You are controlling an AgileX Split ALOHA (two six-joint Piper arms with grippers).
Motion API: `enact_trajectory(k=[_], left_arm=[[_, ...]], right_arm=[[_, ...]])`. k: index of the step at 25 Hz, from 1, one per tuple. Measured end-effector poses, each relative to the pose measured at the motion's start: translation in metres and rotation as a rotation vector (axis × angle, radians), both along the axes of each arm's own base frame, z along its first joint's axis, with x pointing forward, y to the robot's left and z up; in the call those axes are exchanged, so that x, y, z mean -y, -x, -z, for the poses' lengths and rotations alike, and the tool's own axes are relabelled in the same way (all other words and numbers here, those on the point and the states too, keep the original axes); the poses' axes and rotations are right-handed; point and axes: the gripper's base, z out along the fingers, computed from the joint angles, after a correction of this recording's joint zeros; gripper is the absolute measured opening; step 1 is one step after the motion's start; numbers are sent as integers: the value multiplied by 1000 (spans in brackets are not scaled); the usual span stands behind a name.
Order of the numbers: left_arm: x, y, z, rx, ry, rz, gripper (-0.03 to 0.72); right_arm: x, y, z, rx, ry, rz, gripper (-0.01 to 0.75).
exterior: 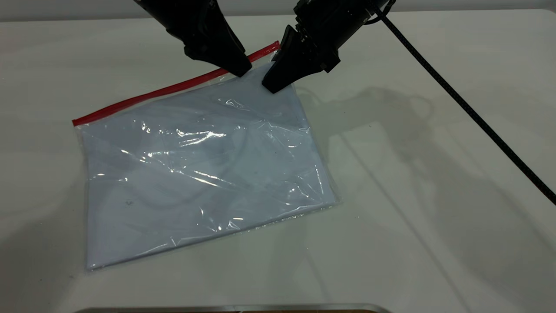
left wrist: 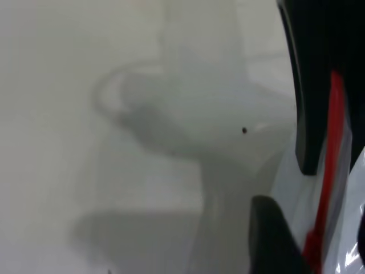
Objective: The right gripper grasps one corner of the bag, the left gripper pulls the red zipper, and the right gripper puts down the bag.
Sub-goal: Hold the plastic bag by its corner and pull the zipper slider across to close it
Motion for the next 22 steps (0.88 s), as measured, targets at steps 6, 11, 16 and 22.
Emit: enact_trajectory(k=[6, 11, 16, 22], left_arm=[[0, 0, 0, -3, 5, 4, 247], [0, 0, 0, -3, 5, 5, 194], [0, 1, 0, -6, 5, 4, 194], [1, 3, 11, -45, 4, 17, 182]], right_arm=[[0, 1, 0, -6, -2, -7, 33], [0, 1, 0, -8, -3, -8, 33], [0, 1, 0, -8, -3, -8, 33], [0, 1, 0, -10, 0, -7, 33]])
